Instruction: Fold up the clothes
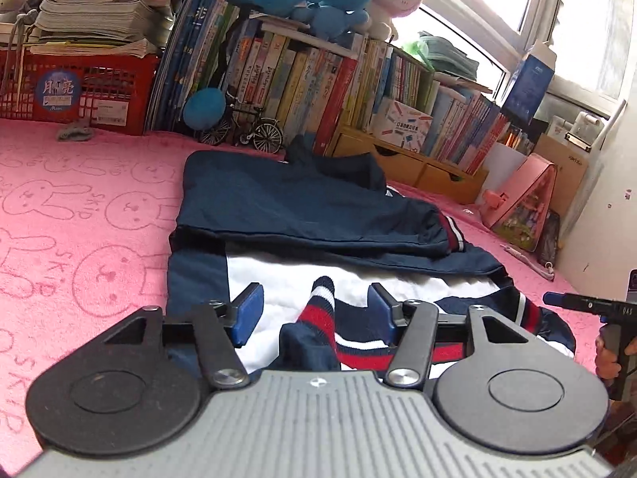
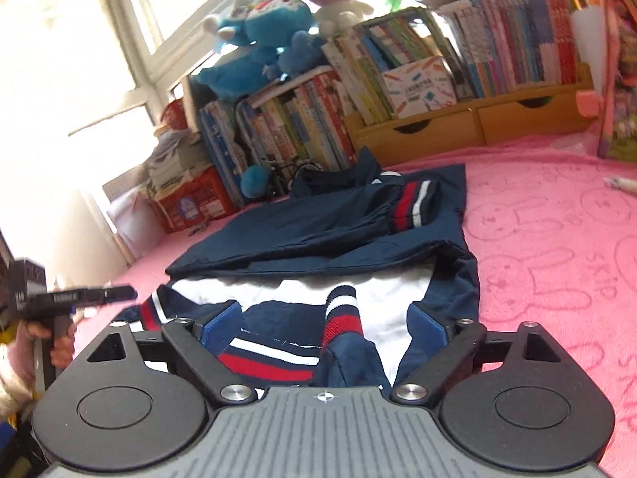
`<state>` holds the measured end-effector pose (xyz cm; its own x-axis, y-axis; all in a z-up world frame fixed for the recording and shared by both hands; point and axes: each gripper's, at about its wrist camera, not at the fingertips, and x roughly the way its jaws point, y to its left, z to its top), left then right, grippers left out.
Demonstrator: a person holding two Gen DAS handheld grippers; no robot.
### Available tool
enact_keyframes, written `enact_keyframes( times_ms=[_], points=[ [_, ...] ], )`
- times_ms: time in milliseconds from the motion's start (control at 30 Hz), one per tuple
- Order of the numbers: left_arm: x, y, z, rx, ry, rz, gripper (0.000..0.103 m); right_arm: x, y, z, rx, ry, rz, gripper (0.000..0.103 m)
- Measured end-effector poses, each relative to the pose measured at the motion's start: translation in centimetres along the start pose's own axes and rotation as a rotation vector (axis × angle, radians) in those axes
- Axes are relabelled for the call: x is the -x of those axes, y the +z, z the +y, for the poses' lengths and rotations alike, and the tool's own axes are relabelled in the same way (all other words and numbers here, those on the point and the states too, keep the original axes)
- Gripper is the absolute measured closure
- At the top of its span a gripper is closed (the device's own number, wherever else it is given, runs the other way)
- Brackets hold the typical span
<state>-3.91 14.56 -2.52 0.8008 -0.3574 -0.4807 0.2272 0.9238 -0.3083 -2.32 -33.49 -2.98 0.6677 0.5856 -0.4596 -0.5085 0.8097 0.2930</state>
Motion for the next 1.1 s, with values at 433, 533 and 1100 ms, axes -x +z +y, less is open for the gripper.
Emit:
enact_keyframes(
  times_ms=[433, 533, 1100],
  points=[
    [-2.3, -0.9, -2.2, -0.174, 0.16, 0.034, 0.073, -2.4, 0.2, 3.6, 0.157, -0.363, 0.035, 0.084],
    [-2.6, -1.1, -2.3, -0.186, 0.198, 0.048, 0.069, -3.4, -0.6, 4.0, 0.213, -0.434, 0.053, 0.075],
    [-3.4, -2.6, -1.7, -0.18, 0.176, 0.064, 0.067, -0.7, -0.4, 9.3, 0.265, -0.024, -0.028, 0.056]
  ],
)
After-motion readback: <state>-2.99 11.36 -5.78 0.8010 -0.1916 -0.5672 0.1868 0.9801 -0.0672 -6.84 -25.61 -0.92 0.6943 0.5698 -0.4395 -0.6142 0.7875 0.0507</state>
